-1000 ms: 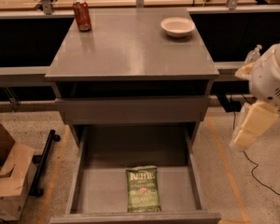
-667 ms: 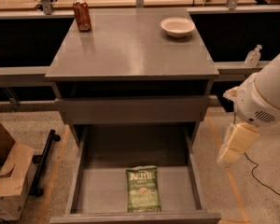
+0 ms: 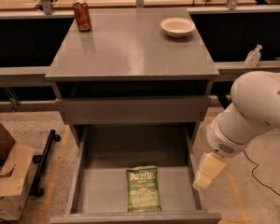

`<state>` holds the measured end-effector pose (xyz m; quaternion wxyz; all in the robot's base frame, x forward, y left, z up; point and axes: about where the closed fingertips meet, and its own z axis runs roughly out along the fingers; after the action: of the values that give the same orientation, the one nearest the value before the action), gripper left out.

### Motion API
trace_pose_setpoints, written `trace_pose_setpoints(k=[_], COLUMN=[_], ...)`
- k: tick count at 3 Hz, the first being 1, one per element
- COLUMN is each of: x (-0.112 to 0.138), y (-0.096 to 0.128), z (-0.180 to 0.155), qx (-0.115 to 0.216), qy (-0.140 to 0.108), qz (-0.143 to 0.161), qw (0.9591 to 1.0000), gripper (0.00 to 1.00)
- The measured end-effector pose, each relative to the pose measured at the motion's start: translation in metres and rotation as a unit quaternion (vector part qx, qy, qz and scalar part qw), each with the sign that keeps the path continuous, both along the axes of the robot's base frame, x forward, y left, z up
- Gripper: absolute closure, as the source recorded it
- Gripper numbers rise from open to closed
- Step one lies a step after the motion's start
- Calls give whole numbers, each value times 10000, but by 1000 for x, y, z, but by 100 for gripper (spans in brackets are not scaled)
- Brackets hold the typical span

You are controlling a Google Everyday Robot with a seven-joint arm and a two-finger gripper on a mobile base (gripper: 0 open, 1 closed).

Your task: Pick green jalapeno chip bag from middle drawer and place on counter

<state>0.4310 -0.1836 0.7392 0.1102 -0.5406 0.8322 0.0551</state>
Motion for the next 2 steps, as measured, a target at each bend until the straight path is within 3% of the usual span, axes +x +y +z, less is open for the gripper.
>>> trace_pose_setpoints(k=[1,2], x=[0,7], y=[0,18], z=[-4,-22], qx=[15,218], qy=[51,-10], qz=[-60,56], qw=[10000,9997], gripper=[0,0])
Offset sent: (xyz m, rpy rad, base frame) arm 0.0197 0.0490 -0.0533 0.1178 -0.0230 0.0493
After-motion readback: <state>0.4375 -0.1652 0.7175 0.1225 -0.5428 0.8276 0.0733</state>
